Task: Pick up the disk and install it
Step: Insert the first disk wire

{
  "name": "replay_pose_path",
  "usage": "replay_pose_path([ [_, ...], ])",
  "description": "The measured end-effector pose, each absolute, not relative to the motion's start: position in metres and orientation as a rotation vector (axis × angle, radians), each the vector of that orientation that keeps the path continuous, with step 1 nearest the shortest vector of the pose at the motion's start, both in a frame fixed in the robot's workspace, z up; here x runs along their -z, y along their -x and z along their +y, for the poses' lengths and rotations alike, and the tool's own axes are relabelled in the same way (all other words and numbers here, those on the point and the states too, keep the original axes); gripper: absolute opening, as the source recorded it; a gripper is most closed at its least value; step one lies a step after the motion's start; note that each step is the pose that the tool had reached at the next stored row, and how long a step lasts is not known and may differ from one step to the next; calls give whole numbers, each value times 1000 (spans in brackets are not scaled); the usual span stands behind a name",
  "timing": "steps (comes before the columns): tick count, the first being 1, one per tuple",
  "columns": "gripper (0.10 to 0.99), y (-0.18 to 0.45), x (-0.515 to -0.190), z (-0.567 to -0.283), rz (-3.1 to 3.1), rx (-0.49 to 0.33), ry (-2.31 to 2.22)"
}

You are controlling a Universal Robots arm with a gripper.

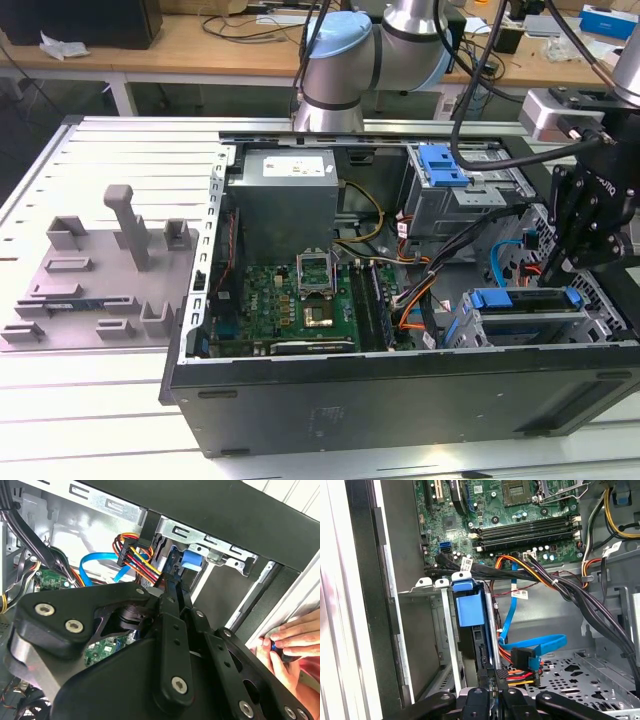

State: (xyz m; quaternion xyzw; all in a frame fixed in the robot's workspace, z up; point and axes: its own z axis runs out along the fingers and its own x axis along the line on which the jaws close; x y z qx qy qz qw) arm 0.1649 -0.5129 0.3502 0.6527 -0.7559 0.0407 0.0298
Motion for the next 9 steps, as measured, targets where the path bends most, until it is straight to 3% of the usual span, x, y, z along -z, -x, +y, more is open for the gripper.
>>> replay_pose_path([
  [9, 165, -165, -349, -516, -2331, -126, -2013],
])
